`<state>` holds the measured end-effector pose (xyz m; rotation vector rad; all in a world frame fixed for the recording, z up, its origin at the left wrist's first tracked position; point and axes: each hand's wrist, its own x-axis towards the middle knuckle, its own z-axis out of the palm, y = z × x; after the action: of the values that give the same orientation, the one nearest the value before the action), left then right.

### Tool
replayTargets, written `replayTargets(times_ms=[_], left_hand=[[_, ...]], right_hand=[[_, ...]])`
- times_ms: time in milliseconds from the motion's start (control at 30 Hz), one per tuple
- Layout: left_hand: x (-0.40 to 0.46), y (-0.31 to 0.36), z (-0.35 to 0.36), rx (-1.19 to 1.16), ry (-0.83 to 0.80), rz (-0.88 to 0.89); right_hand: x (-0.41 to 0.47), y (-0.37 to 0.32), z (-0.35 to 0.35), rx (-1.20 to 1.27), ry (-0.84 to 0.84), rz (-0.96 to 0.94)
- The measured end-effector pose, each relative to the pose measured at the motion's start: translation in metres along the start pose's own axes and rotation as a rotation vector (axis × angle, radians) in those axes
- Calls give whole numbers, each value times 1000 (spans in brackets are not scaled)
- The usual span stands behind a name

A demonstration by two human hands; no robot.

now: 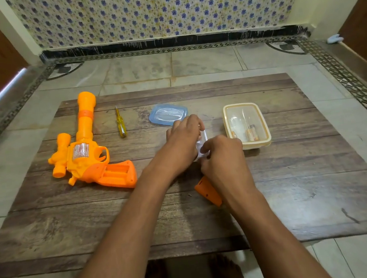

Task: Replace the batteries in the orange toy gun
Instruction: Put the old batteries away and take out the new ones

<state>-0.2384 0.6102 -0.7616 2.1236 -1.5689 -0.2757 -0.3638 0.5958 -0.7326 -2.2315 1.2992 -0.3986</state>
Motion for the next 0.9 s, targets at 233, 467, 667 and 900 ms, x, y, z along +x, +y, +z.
replayTargets(times_ms=[233,467,667,900], left_hand=[[-3,-2,-5,-38,-15,31],[-3,-7,-18,-93,100,43],[-6,-11,-17,-74,141,103],[-2,-18,-15,-16,169,184]], right_hand=[[1,2,0,45,5,23],[3,4,0,34,-16,41],[4,3,4,24,-4,39],[4,3,8,14,18,23]])
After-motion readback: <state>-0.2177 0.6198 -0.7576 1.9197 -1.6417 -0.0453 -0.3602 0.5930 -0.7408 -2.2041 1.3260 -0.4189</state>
